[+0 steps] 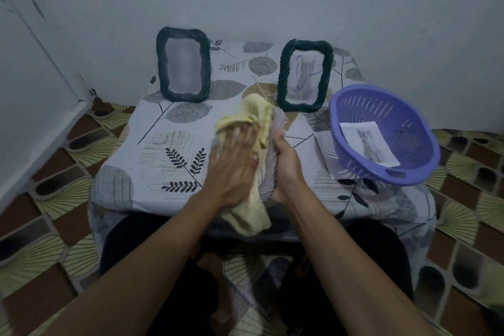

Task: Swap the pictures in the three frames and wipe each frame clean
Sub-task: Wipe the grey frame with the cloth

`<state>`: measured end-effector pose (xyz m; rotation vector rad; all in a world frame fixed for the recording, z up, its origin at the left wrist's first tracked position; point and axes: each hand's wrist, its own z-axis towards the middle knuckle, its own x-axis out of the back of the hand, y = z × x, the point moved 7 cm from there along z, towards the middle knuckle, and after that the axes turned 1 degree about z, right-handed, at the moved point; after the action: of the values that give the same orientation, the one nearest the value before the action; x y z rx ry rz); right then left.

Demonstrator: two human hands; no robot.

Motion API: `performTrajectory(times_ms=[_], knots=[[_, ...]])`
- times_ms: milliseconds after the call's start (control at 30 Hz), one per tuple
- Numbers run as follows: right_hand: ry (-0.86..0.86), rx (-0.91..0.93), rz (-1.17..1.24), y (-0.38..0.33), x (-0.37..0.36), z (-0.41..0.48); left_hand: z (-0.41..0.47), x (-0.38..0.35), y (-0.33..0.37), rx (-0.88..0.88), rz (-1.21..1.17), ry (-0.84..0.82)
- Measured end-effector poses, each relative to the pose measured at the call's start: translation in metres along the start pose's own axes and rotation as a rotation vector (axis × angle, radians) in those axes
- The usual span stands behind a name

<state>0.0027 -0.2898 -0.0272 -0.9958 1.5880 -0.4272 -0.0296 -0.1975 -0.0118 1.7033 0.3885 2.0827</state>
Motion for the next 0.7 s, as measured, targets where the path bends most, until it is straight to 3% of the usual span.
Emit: performTrajectory(times_ms=[100, 167, 367, 467, 567, 700], knots=[[-0.067, -0.010, -0.049, 0.012, -0.008, -0.002, 0.025, 0.015, -0.029, 0.296, -0.058, 0.061], [-0.078, -0.019, -0.039, 0.011, -0.014, -0.009, 0.033, 0.022, -0.027, 0.322, -0.088, 0.083], [-0.047, 0.045, -0.032, -0.019, -0.016, -0.008, 0.002, 0.013, 0.025, -0.070, -0.255, 0.042], [0.000, 0.113, -0.108, -0.030, -0.011, -0.009, -0.008, 0.004, 0.017, -0.125, -0.158, 0.025], [0.004, 0.155, -0.178, -0.030, -0.005, -0.007, -0.002, 0.009, -0.001, -0.035, -0.205, 0.131], [-0.010, 0.123, -0.197, -0.035, -0.005, -0.014, 0.007, 0.017, -0.028, 0.311, -0.569, 0.129]])
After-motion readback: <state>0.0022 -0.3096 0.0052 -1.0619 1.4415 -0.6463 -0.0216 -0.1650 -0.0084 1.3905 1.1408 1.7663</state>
